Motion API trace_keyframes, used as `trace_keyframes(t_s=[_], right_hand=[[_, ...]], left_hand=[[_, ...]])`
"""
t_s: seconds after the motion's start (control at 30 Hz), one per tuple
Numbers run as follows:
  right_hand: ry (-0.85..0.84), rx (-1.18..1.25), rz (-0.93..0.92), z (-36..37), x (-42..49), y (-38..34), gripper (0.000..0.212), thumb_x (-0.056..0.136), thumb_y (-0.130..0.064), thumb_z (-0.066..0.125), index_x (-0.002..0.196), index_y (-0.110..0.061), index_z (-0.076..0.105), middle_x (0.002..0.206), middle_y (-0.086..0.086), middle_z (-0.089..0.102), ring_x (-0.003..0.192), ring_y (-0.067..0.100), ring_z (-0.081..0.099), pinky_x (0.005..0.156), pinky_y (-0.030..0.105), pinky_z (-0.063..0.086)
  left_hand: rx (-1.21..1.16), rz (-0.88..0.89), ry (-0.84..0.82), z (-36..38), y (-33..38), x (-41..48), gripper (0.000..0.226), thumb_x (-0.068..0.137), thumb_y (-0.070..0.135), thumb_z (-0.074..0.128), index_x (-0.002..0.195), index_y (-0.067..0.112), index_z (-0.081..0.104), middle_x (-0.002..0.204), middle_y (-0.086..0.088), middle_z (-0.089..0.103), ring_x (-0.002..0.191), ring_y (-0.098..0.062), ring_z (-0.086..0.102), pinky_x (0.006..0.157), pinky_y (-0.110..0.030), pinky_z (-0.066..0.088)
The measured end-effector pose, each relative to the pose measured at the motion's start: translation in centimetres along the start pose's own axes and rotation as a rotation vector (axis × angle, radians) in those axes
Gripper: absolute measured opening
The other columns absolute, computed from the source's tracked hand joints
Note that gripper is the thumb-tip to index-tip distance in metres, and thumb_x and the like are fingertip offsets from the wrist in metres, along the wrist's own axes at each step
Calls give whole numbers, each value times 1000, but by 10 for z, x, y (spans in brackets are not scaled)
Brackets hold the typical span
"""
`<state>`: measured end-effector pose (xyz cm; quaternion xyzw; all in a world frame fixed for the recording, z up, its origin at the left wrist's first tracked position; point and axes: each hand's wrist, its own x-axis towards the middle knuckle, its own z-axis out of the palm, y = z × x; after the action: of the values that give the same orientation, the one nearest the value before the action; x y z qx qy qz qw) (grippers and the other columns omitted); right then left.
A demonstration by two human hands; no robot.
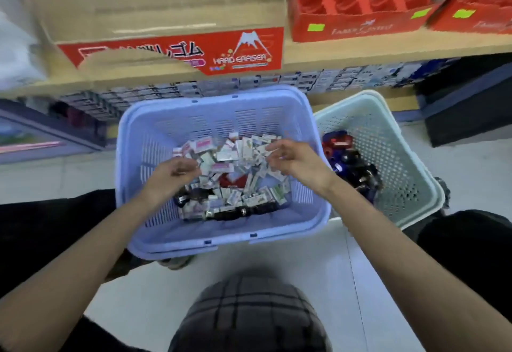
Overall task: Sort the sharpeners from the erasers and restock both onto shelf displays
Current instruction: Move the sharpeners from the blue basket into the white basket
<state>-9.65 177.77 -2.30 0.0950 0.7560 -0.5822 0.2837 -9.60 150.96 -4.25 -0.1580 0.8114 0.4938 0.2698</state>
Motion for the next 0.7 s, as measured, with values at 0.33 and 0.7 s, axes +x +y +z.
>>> trace_keyframes(t_s=[0.33,0.7], right_hand=[[-100,-338,372,120,72,99,45,92,-7,52,136,-13,47,129,10,57,109,25,56,79,25,43],[80,-775,103,123,93,114,39,95,-12,46,134,-17,47,139,6,39,130,30,33,85,40,47]], left_hand=[[72,-132,29,19,-90,43,44,83,3,68,124,-3,53,117,-11,52,106,-20,51,80,-19,42],[211,-216,-57,35,-116,73,34,81,19,74,110,4,61,109,-16,65,98,-31,62,81,-34,52]])
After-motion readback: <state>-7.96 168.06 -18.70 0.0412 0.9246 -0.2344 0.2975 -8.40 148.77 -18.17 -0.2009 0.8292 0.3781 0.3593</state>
